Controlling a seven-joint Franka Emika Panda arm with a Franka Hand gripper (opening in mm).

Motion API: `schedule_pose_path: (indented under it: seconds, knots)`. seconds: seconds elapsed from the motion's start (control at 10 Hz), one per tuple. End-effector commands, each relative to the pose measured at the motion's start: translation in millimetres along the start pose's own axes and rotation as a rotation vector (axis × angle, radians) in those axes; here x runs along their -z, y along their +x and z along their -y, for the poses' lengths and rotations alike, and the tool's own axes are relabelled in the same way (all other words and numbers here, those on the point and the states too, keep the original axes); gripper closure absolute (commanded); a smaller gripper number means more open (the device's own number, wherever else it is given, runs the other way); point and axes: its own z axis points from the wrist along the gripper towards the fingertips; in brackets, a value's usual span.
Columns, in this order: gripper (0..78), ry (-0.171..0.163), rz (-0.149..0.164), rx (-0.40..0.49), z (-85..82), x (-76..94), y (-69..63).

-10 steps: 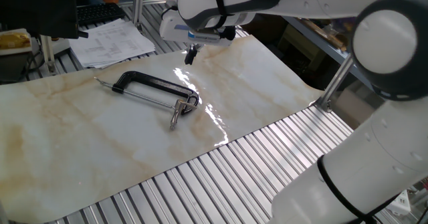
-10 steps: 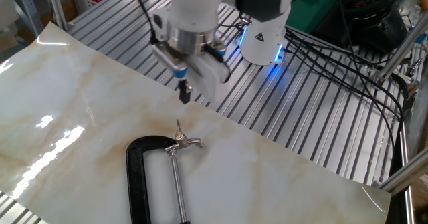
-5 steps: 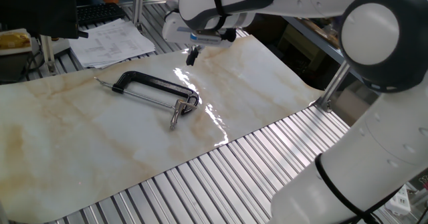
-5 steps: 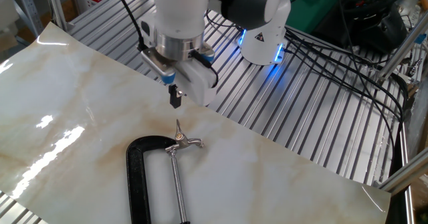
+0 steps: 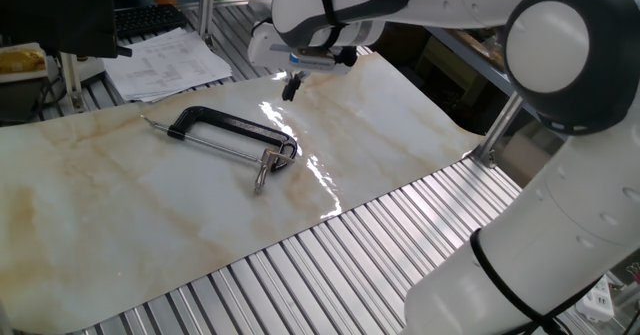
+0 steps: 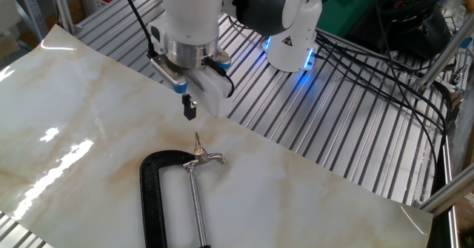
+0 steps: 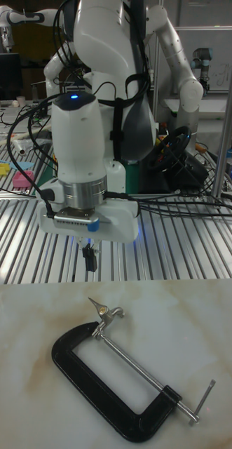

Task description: Turn off the water tap

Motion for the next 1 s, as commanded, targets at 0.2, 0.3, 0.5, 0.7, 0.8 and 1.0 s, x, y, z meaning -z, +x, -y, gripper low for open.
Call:
schedule_pose_path:
  seconds: [0.2, 0.3, 0.5, 0.7, 0.8, 1.0]
  knots:
    - [77.6, -0.015, 0.004, -0.008, 1.9, 0.3, -0.3]
    - [77.6, -0.056, 0.007, -0.014, 1.9, 0.3, -0.3]
    - [77.6, -0.043, -0.012, -0.082, 1.9, 0.3, -0.3]
    - [77.6, -0.011, -0.049, -0.127, 1.9, 0.3, -0.3]
    - [77.6, -0.003, -0.068, -0.165, 1.9, 0.3, -0.3]
    - [77.6, -0.004, -0.071, -0.185, 1.9, 0.3, -0.3]
